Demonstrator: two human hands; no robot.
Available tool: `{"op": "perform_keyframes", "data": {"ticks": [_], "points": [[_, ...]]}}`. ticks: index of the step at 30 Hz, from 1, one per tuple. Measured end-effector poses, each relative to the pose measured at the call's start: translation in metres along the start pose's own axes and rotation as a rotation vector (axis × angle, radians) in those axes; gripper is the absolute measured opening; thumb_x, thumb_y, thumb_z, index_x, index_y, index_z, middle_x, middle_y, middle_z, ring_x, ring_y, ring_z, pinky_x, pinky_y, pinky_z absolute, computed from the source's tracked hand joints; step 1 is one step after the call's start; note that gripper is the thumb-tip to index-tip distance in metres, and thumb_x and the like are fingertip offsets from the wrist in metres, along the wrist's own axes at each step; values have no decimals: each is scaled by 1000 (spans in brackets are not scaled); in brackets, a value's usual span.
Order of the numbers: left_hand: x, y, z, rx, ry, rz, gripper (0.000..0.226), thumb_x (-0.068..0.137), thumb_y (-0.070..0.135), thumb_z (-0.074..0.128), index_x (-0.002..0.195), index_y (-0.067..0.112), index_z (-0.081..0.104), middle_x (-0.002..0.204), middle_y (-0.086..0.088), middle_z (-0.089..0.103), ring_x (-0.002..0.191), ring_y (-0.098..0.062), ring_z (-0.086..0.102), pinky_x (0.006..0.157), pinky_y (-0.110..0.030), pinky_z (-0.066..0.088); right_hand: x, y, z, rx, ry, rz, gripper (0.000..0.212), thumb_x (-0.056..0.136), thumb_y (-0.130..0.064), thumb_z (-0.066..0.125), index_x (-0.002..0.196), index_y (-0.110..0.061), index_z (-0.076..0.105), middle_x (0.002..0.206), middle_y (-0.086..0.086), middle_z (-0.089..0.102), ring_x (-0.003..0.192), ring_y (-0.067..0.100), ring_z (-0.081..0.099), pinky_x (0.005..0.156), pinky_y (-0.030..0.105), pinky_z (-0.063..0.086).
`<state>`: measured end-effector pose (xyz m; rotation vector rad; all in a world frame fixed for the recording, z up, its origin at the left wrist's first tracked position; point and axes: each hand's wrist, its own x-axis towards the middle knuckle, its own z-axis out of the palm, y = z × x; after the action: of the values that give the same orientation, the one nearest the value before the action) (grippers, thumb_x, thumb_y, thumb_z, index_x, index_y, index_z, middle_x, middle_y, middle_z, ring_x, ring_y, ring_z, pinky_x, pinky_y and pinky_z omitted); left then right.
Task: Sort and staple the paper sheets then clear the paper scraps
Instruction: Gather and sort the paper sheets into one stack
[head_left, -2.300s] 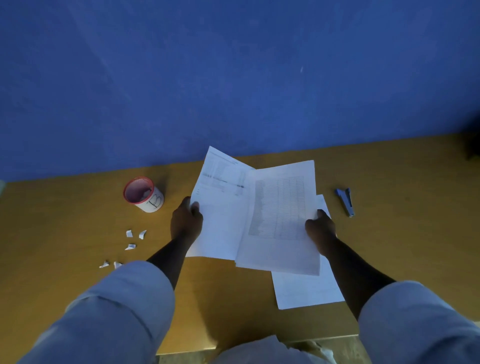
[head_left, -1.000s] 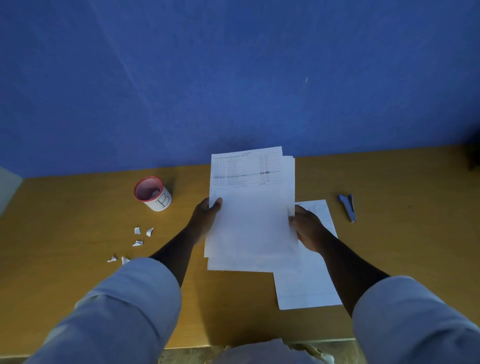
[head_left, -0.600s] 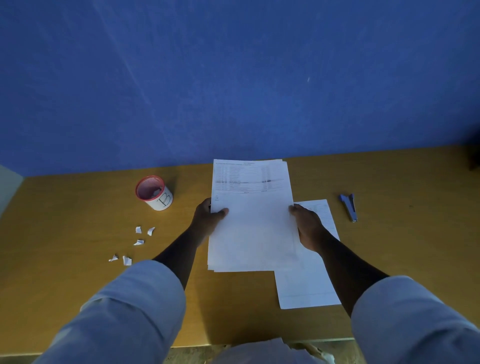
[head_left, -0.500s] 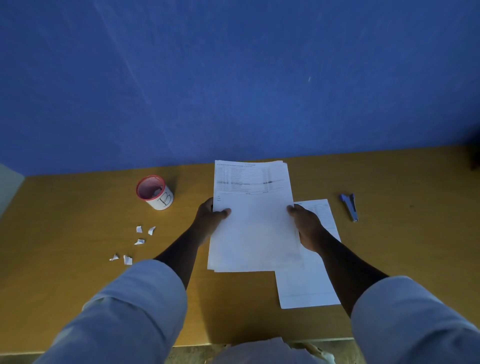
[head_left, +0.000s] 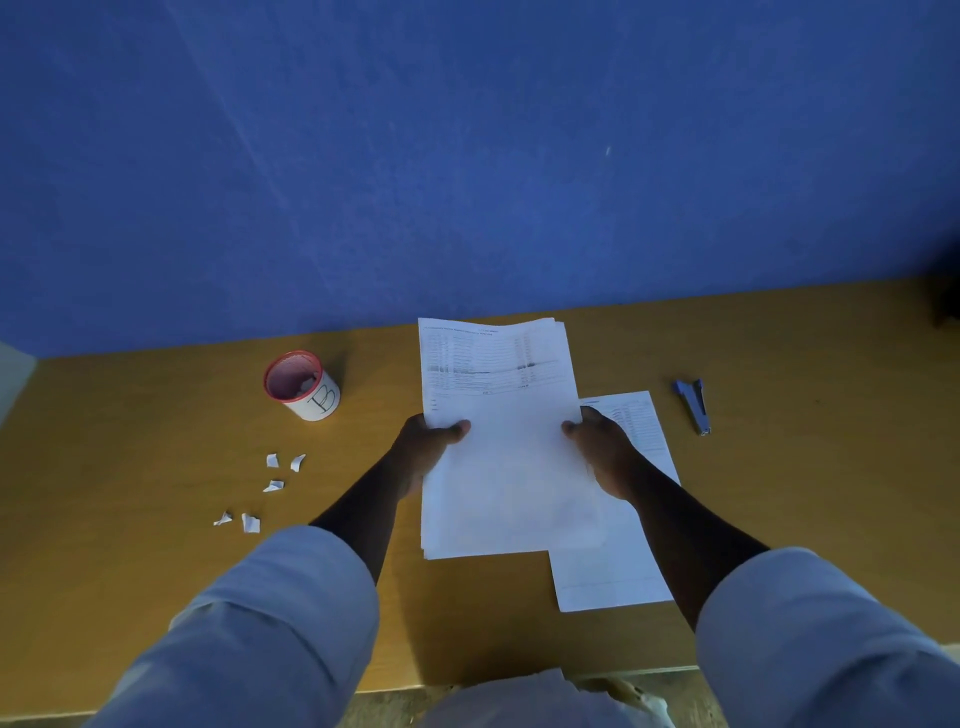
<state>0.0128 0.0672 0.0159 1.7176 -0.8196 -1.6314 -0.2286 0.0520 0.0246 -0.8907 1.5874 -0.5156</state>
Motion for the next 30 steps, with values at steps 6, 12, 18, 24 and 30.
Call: {"op": "perform_keyframes", "data": {"ticks": [6, 12, 18, 24, 30], "points": [[2, -4, 1, -5, 49, 29, 39, 87, 18, 74, 124, 11, 63, 120, -5, 69, 106, -26, 66, 91, -43, 55, 4, 14, -8, 21, 104, 88, 20, 92, -7, 49, 105, -14, 62, 97, 5, 59, 85, 21, 57, 80, 41, 55], [4, -7, 7, 11, 73, 32, 38, 88, 17, 73, 124, 10, 63, 117, -4, 70, 102, -23, 67, 83, -37, 55, 9, 40, -24, -213, 323, 200, 3, 75, -9, 54, 76, -7, 52, 69, 8, 55, 59, 21, 53, 45, 20, 36], [7, -13, 16, -5, 68, -18, 36, 87, 13, 72, 122, 9, 66, 115, -7, 72, 100, -26, 69, 80, -38, 58, 12, 71, -36, -369, 480, 336, 58, 72, -25, 70, 122, -4, 50, 125, 17, 53, 113, 33, 53, 89, 37, 49], [5, -16, 28, -39, 41, -49, 32, 86, 5, 68, 118, 8, 68, 112, -9, 73, 100, -28, 69, 79, -36, 56, 5, 82, -43, -555, 553, 438, 77, 73, -35, 80, 131, -4, 41, 140, 19, 35, 127, 36, 38, 99, 47, 43], [10, -21, 33, -6, 43, -76, 36, 86, 8, 69, 122, 10, 67, 115, -8, 72, 102, -29, 69, 92, -45, 55, 9, 88, -45, -575, 497, 447, 100, 68, -45, 83, 141, -4, 29, 151, 22, 20, 140, 40, 23, 108, 53, 34]]}}
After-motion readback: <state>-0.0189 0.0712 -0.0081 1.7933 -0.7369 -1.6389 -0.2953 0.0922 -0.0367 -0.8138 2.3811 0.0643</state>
